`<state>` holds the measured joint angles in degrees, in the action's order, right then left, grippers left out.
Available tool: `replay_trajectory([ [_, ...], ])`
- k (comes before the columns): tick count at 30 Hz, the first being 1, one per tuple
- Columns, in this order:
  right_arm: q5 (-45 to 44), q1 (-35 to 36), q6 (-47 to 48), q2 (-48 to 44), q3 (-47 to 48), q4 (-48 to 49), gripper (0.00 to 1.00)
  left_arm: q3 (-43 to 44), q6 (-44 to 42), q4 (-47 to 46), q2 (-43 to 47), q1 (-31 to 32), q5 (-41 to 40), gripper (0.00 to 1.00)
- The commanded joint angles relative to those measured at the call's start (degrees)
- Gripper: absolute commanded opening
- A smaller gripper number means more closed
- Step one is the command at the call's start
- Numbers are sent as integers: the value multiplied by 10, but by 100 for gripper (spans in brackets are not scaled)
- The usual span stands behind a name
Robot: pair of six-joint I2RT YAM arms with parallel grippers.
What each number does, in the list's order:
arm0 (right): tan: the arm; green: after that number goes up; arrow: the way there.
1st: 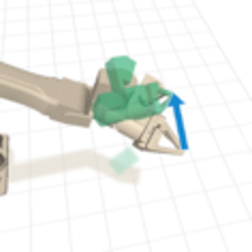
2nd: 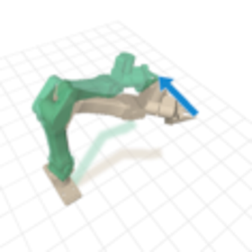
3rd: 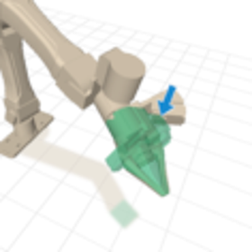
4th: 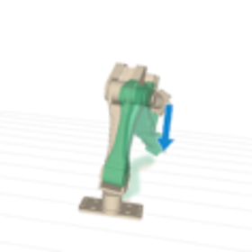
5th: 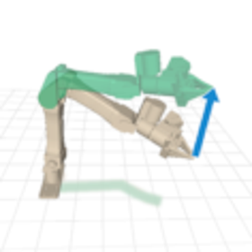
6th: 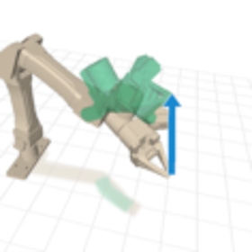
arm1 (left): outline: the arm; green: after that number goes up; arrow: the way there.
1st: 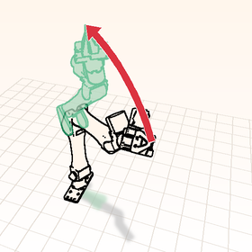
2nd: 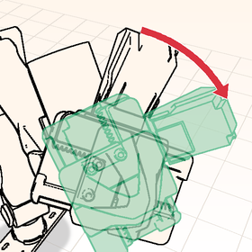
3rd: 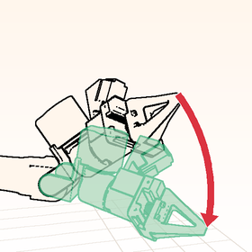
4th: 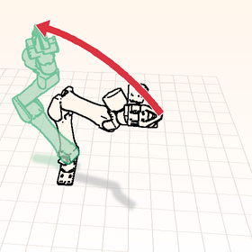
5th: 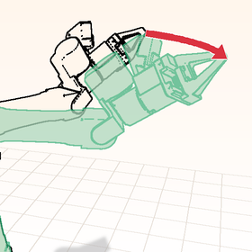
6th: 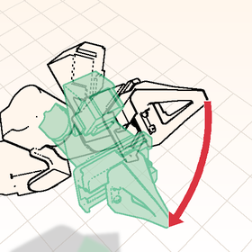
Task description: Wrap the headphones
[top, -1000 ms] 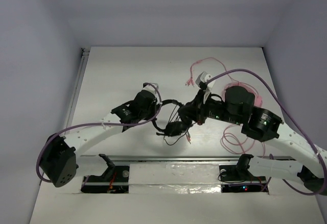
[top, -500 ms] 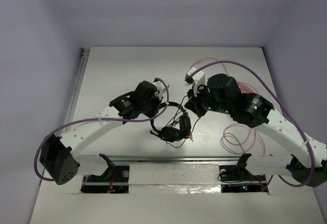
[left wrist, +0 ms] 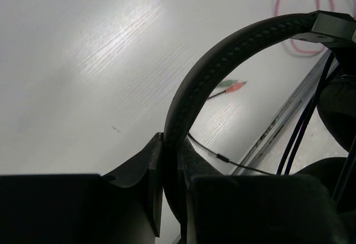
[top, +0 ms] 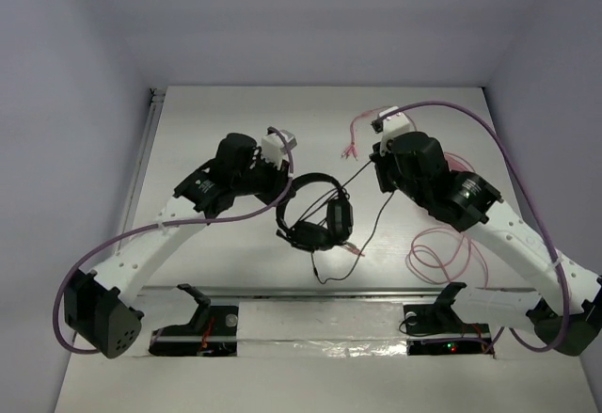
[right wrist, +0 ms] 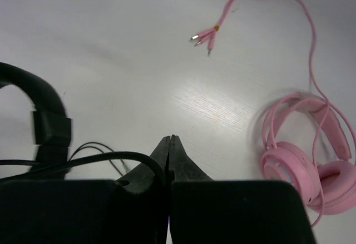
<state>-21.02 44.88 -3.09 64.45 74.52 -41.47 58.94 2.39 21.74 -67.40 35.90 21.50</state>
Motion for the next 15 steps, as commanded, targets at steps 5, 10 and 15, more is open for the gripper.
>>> replay_trajectory([
  [5, -48, -19, -58, -55, -74, 143, 0, 25, 46, -106, 41, -80, 203, 0],
  [10, -15, -19, -90, -52, -124, 215, 0, 45, 98, -176, 34, -94, 288, 0],
  [15, 74, -19, -127, -47, -175, 347, 0, 74, 176, -227, 15, -120, 341, 0],
])
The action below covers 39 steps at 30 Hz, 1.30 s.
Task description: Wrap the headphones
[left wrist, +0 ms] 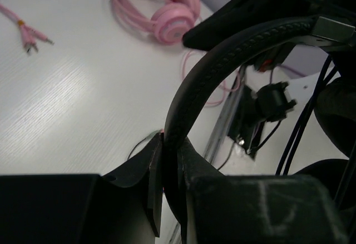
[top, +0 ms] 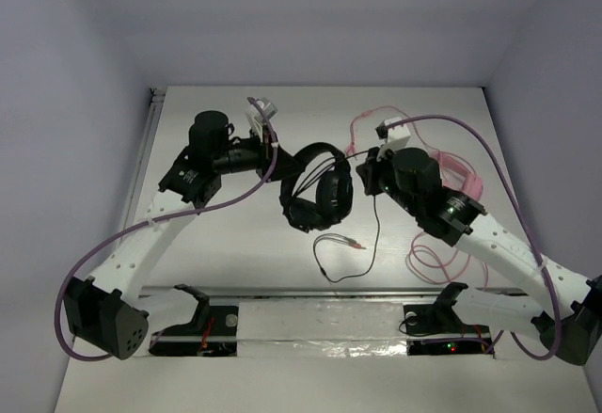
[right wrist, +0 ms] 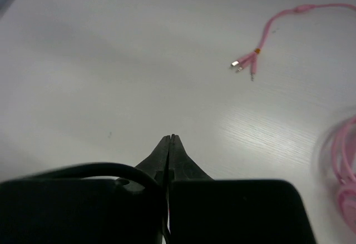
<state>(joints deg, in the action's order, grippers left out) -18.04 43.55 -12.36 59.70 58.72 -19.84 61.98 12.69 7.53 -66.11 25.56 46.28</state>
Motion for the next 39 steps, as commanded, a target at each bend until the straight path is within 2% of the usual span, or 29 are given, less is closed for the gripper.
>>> replay_trajectory([
  [1, 57, -6, -39, 0, -37, 155, 0, 44, 99, -146, 1, -24, 94, 0],
  [3, 93, -6, -58, 5, -58, 209, 0, 32, 186, -240, -2, -42, 123, 0],
  [6, 143, -6, -81, 18, -89, 338, 0, 33, 270, -314, -8, -47, 111, 0],
  [9, 182, -6, -106, 45, -117, 440, 1, 38, 319, -352, -17, -47, 92, 0],
  [11, 234, -6, -128, 80, -126, 482, 5, 41, 334, -360, -20, -47, 78, 0],
  [17, 350, -6, -188, 180, -137, 600, 6, 83, 331, -314, -24, -53, -7, 0],
  [22, 394, 0, -232, 211, -167, 684, 10, 93, 347, -313, -29, -58, -71, 0],
  [26, 396, 15, -235, 224, -174, 689, 14, 101, 346, -304, -32, -58, -123, 0],
  [31, 388, 59, -260, 241, -196, 711, 13, 114, 314, -260, -23, -58, -252, 0],
  [33, 361, 83, -255, 246, -187, 685, 13, 120, 300, -242, -18, -58, -315, 0],
  [38, 318, 161, -248, 251, -181, 626, 8, 137, 249, -205, -24, -58, -397, 0],
  [39, 313, 169, -248, 248, -182, 619, 7, 140, 237, -184, -24, -58, -440, 0],
])
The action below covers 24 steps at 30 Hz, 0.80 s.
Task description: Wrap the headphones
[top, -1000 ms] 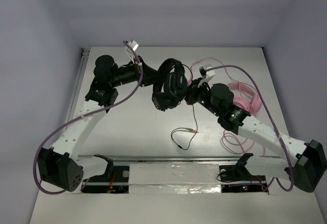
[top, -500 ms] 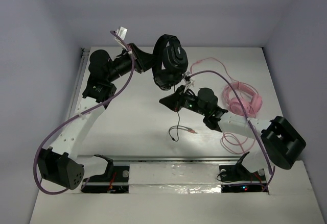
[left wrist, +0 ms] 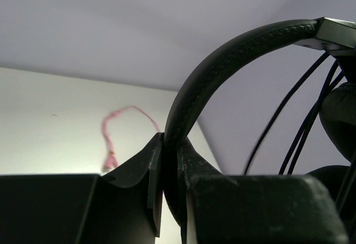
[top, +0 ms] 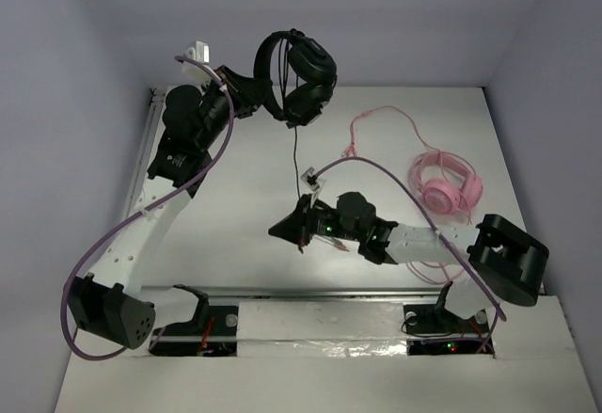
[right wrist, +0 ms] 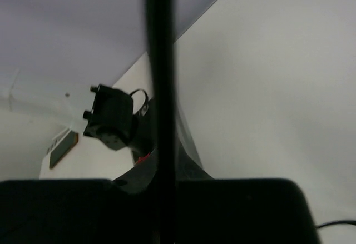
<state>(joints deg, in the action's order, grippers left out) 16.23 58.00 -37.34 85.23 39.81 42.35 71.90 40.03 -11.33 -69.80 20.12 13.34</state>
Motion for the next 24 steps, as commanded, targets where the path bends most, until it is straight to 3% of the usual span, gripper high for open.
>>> replay_trajectory([
  [1, -36, 33, 2, -11, 8, -26, 1, 40, -48, 11, 15, -3, -128, 0],
  [3, -46, 56, 3, -26, 8, -50, 0, 39, -86, 35, 21, -3, -208, 0],
  [9, -65, 117, -2, -56, 18, -132, 0, 18, -142, 64, 34, -3, -291, 0],
  [16, -130, 195, 17, -102, 104, -321, 0, 10, -206, 111, 4, 11, -399, 0],
  [18, -149, 200, 31, -119, 135, -371, 0, 8, -220, 112, -12, 43, -417, 0],
  [21, -183, 218, 58, -142, 207, -486, 0, 14, -265, 146, -39, 104, -510, 0],
  [24, -207, 218, 87, -168, 268, -582, 0, 19, -290, 162, -61, 134, -537, 0],
])
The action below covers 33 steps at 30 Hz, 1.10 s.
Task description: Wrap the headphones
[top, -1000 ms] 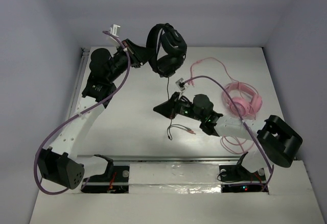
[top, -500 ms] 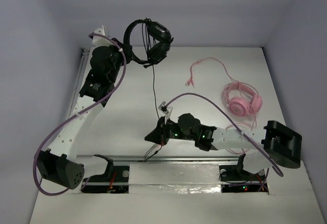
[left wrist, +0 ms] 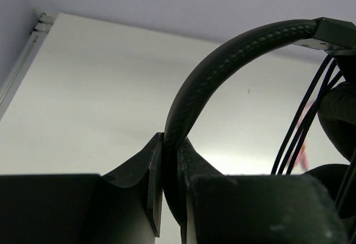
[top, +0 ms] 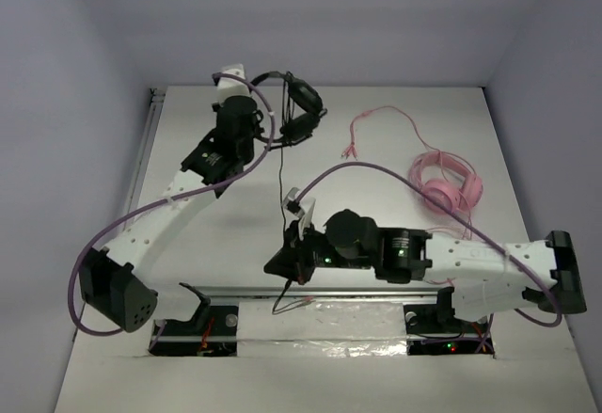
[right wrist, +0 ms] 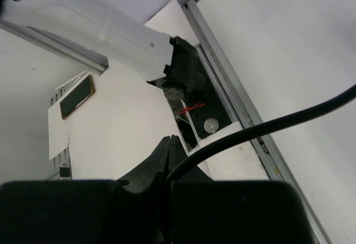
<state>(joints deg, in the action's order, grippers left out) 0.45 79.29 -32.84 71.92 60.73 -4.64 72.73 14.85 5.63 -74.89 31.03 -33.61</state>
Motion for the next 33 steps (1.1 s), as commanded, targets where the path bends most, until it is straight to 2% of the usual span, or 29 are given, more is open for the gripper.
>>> replay_trajectory([
  [1, -62, 5, 50, -41, 74, -160, 0, 11, -40, 4, -16, 25, -54, 0],
  [6, -181, 5, 109, -69, 151, -278, 0, 4, -54, 51, -32, 25, 8, 0],
  [10, -259, -4, 137, -90, 174, -329, 0, -56, -62, 70, -3, 30, 114, 0],
  [13, -288, -23, 155, -100, 181, -329, 0, -99, -66, 83, 20, 45, 174, 0],
  [19, -329, -97, 204, -85, 196, -335, 0, -145, -92, 119, 44, 97, 244, 0],
  [27, -406, -160, 238, -57, 176, -325, 0, -180, -94, 111, 90, 103, 354, 0],
  [33, -418, -224, 238, -51, 134, -287, 0, -188, -99, 100, 114, 97, 412, 0],
])
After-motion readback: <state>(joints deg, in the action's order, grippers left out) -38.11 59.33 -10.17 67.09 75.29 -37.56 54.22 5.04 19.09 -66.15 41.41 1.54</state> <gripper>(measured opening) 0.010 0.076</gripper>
